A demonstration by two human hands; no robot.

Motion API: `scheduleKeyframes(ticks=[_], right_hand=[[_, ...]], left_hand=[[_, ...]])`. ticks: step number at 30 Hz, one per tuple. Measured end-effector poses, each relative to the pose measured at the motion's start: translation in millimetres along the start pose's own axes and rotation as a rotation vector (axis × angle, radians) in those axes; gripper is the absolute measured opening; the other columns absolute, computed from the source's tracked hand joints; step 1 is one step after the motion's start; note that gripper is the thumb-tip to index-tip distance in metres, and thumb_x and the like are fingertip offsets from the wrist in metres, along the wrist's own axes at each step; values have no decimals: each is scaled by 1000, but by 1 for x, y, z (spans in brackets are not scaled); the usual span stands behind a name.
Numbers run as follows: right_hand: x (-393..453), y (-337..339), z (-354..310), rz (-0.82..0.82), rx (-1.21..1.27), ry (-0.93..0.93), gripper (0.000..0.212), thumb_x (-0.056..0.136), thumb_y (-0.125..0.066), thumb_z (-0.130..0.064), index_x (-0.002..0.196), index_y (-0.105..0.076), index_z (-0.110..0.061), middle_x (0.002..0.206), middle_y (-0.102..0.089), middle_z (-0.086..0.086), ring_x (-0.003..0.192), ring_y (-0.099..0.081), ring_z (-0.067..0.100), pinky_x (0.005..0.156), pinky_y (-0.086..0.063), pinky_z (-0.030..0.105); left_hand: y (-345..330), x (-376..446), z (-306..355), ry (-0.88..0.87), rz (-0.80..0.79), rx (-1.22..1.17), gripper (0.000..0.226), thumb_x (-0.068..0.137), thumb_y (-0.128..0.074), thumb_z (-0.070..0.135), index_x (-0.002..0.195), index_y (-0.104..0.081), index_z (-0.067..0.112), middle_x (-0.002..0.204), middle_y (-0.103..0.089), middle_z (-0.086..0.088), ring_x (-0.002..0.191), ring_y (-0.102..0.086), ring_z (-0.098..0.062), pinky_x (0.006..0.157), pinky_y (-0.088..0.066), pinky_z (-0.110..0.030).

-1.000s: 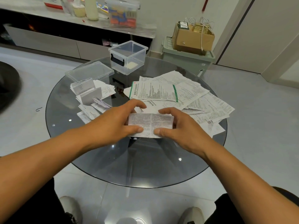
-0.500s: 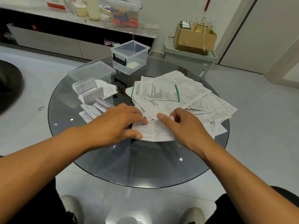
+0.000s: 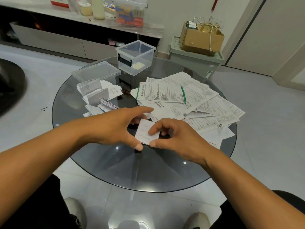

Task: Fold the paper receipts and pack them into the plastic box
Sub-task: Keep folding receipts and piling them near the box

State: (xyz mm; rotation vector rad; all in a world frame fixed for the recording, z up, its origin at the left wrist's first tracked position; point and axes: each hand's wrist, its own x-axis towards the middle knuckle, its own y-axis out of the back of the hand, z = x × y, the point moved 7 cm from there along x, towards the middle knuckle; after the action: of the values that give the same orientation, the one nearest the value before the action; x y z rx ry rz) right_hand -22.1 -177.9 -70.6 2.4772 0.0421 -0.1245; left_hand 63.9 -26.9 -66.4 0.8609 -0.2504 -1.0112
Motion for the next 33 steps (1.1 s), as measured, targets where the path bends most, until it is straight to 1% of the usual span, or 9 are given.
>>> scheduleKeyframes(ticks=[3,6,9,14,18,21,25,29,33], right_hand=[[4,-4,-3,-18,-48,19,31,76,-90,-33,100,-72,-36,98,-60,-13,86,-57,10,80,-50,33],[8,-4,1,-25,-56,-3,31,75,-91,-33,99,-70,-36,89,-58,-14,79,-55,6,73,-48,28],[11,0,4,-18,-77,-27,30,77,-89,-30,99,-69,-36,93,-59,-12,80,-55,5,77,-50,30],[15,10,9,162,-104,-60,37,84,-83,-31,113,-61,-39,108,-57,-16,85,-53,-1,73,-38,19],[18,10,10,269,-178,-85,22,92,-74,-39,112,-68,-31,108,-58,-12,96,-57,1,82,-46,25],[19,8,8,245,-138,-84,18,86,-78,-41,92,-71,-26,94,-65,-13,86,-60,4,75,-49,32],[18,5,7,158,110,-45,17,85,-83,-25,85,-67,-19,68,-64,-12,60,-54,2,65,-45,32],[16,14,4,264,316,11,15,88,-81,-22,87,-67,-17,65,-65,4,57,-59,19,59,-49,38],[14,20,2,256,462,-17,16,91,-78,-16,96,-71,-3,68,-68,6,53,-53,14,53,-44,21]], left_hand=[[2,-2,3,15,72,-19,83,77,-77,59,149,-36,46,126,-55,24,109,-54,7,93,-48,-16],[-1,1,12,-5,156,38,63,86,-78,38,143,-50,37,121,-54,15,101,-55,2,80,-45,-11],[-2,3,10,37,155,54,68,84,-81,32,144,-50,34,124,-51,9,102,-55,-6,81,-44,-12],[-2,2,13,39,113,32,62,82,-83,32,138,-57,32,115,-53,11,103,-56,-8,87,-50,-20],[-2,2,14,39,102,38,58,81,-84,35,132,-56,38,115,-50,13,105,-55,-7,88,-51,-21],[-1,2,12,27,123,46,53,78,-86,36,121,-55,40,115,-49,17,106,-54,-7,87,-52,-22],[4,-1,7,16,223,81,73,72,-88,45,132,-48,39,124,-51,21,112,-48,-2,92,-45,-22],[13,-2,8,34,326,-222,19,87,-78,29,103,-69,25,75,-68,16,67,-61,4,59,-44,-12],[18,-4,11,59,401,-469,9,89,-74,18,94,-69,13,69,-71,4,53,-59,-1,49,-46,-14]])
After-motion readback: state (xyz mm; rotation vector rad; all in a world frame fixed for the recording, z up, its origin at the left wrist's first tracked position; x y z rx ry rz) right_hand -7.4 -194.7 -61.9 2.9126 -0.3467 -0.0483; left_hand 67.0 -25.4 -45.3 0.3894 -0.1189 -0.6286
